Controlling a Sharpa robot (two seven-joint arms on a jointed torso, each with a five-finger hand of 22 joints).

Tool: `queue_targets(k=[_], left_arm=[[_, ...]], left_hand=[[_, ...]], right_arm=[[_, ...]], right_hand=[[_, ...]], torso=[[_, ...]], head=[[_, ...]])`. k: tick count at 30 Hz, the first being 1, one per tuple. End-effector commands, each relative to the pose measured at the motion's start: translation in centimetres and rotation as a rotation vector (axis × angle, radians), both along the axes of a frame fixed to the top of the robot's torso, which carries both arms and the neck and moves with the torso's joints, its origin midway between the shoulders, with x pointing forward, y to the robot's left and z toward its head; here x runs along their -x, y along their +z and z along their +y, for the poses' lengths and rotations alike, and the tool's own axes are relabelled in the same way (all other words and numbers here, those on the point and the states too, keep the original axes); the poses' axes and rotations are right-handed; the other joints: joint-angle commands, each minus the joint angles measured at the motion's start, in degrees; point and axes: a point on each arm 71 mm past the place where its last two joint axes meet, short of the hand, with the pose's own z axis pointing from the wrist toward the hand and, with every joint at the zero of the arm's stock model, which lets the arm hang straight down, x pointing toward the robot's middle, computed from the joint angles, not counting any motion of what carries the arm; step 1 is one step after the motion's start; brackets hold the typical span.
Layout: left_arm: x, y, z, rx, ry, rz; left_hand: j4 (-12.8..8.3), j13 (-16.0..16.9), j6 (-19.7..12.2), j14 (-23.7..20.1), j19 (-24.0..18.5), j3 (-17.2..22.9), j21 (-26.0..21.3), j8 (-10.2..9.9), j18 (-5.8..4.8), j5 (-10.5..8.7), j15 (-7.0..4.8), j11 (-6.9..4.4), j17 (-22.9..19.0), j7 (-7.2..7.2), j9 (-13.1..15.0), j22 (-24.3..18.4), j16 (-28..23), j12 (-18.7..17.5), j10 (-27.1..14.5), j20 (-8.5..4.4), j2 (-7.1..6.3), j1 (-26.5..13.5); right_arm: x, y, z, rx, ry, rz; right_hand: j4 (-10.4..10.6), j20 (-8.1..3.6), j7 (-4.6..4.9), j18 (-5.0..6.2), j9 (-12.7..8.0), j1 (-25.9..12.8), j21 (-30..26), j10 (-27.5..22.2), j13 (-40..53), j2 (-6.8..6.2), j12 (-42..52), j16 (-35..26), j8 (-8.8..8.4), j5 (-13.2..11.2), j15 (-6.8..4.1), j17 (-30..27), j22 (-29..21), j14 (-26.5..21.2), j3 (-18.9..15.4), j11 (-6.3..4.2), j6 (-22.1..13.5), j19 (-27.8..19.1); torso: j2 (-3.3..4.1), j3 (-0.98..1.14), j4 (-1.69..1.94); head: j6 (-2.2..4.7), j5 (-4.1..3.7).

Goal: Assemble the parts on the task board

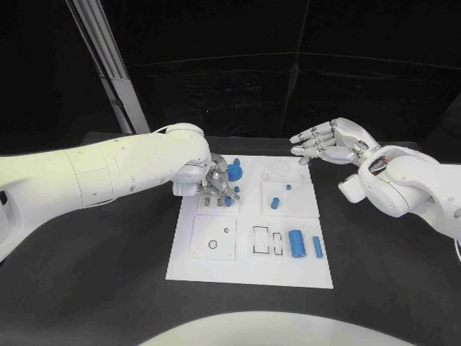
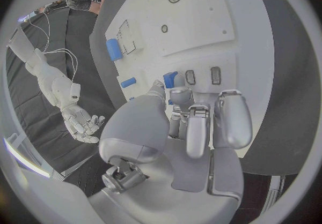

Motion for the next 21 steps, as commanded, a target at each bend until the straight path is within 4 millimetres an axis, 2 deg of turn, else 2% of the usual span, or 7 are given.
queue_targets(k=[1,4,15,19,21], left_arm=[[0.03,0.03,-0.01,-0.017,-0.008,0.009],[0.04,0.03,-0.04,-0.017,-0.009,0.009],[0.02,0.05,-0.15,-0.014,-0.007,0.005],[0.04,0.05,-0.15,-0.007,-0.011,0.007],[0.06,0.05,-0.11,0.0,-0.012,0.009]], left_hand=[[-0.2,-0.1,-0.6,6.0,0.0,0.5,0.3,0.3,-0.59,-0.09,-0.4,-0.14,15.1,0.01,0.2,0.1,0.2,0.3,0.0,-0.01,-0.02,0.9],[-0.6,-0.1,-0.8,6.0,0.0,1.1,0.3,0.4,-0.6,-0.11,-0.4,-0.15,15.1,0.01,0.4,0.2,0.2,0.4,0.1,-0.01,-0.08,1.6],[-6.3,-0.6,-1.8,6.0,-0.2,8.7,0.2,-0.1,-0.54,0.04,-0.96,-0.78,15.1,-0.62,0.7,0.2,0.2,-0.4,-0.6,-0.5,0.69,9.7],[-7.3,-1.1,-2.2,6.0,-0.2,14.1,0.1,-0.8,-0.51,0.81,-0.95,-0.79,15.1,-0.45,0.6,0.2,0.2,-0.9,-0.8,-0.61,-0.19,10.4],[-7.8,-1.5,-2.5,6.0,-0.3,18.6,0.0,-1.3,-0.49,3.47,-0.79,-0.51,15.1,-0.03,0.6,0.2,0.2,-1.5,-1.0,-0.56,-1.5,9.9]], right_arm=[[-0.03,0.12,0.12,-0.005,0.009,0.001],[-0.05,0.11,0.15,-0.005,0.009,0.001],[-0.08,0.08,0.22,-0.006,0.011,0.002],[-0.08,0.07,0.23,-0.005,0.012,0.003],[-0.08,0.07,0.22,-0.005,0.012,0.003]], right_hand=[[0.4,0.22,-0.16,0.17,0.0,-0.1,-0.3,-0.5,-0.1,-0.16,-0.2,-0.3,-0.21,0.2,0.13,-0.1,0.0,-0.3,0.1,-0.01,-0.4,-0.2],[0.4,0.22,-0.16,0.17,0.0,-0.1,-0.3,-0.5,-0.1,-0.16,-0.2,-0.3,-0.21,0.2,0.13,-0.1,0.0,-0.3,0.1,-0.01,-0.4,-0.2],[0.4,0.26,-0.12,0.18,0.0,-0.2,-0.4,-0.6,-0.1,-0.16,-0.2,-0.5,-0.2,0.4,0.17,-0.1,-0.1,-0.3,0.1,0.02,-0.5,-0.2],[0.4,0.28,-0.11,0.18,0.0,-0.2,-0.5,-0.6,-0.2,-0.15,-0.2,-0.5,-0.2,0.5,0.18,-0.1,-0.2,-0.3,0.1,0.04,-0.5,-0.2],[0.4,0.29,-0.11,0.19,0.0,-0.2,-0.5,-0.6,-0.2,-0.15,-0.2,-0.5,-0.2,0.5,0.18,-0.1,-0.2,-0.3,0.1,0.04,-0.5,-0.2]], torso=[[0.03,0.01,0.02],[0.02,0.01,0.02],[0.07,0.05,0.04],[0.09,0.07,0.06],[0.09,0.08,0.08]], head=[[-0.06,-0.04],[-0.08,-0.05],[-0.13,-0.09],[-0.15,-0.04],[-0.11,-0.05]])
